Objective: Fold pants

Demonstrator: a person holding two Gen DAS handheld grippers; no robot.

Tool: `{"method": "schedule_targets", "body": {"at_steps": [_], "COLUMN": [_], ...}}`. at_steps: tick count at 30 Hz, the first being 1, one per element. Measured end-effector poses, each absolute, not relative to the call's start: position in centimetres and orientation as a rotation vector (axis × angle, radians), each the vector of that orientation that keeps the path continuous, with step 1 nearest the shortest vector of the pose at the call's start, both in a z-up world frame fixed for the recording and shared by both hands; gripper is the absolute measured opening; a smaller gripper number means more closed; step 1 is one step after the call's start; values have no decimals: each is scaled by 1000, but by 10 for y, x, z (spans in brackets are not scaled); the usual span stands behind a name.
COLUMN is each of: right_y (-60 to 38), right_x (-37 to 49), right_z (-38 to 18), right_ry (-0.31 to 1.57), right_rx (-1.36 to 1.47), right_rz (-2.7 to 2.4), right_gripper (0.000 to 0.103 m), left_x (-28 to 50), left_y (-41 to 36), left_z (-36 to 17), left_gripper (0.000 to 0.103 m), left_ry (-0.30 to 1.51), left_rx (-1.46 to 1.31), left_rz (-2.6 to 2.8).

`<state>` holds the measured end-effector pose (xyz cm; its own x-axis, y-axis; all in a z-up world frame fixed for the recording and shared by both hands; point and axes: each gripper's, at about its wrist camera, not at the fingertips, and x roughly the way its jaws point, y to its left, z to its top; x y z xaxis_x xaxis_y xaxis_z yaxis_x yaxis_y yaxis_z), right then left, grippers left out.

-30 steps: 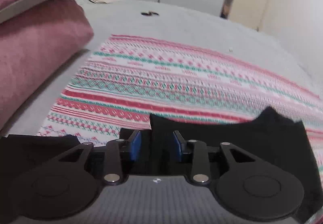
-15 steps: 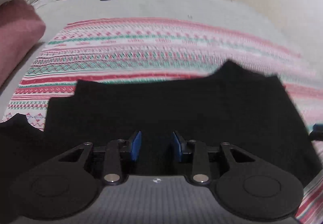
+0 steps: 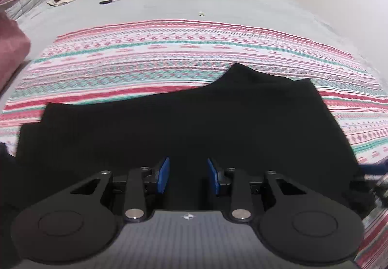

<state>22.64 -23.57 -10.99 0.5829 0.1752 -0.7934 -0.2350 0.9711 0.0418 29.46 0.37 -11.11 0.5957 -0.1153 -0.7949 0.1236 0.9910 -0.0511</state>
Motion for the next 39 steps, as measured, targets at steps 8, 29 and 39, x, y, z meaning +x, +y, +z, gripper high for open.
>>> {"method": "schedule_targets", "body": {"at_steps": [8,29,39], "right_y": [-224,-326,-339], "right_x": [222,194,189], "right_z": [-128,-123,-145], "right_ry": [978,1034,1015], "right_rx": [-148,392,628], "right_rz": [242,239,304], "right_gripper": [33,39,39], "left_x": [290,338,370], "left_y": [-60,-213,-270], "left_z": [-135,-102,-146], "left_gripper": [60,73,55], "left_ry": [964,850,947], "left_rx": [142,125,325], "left_rz": [-68,-318,-219]}}
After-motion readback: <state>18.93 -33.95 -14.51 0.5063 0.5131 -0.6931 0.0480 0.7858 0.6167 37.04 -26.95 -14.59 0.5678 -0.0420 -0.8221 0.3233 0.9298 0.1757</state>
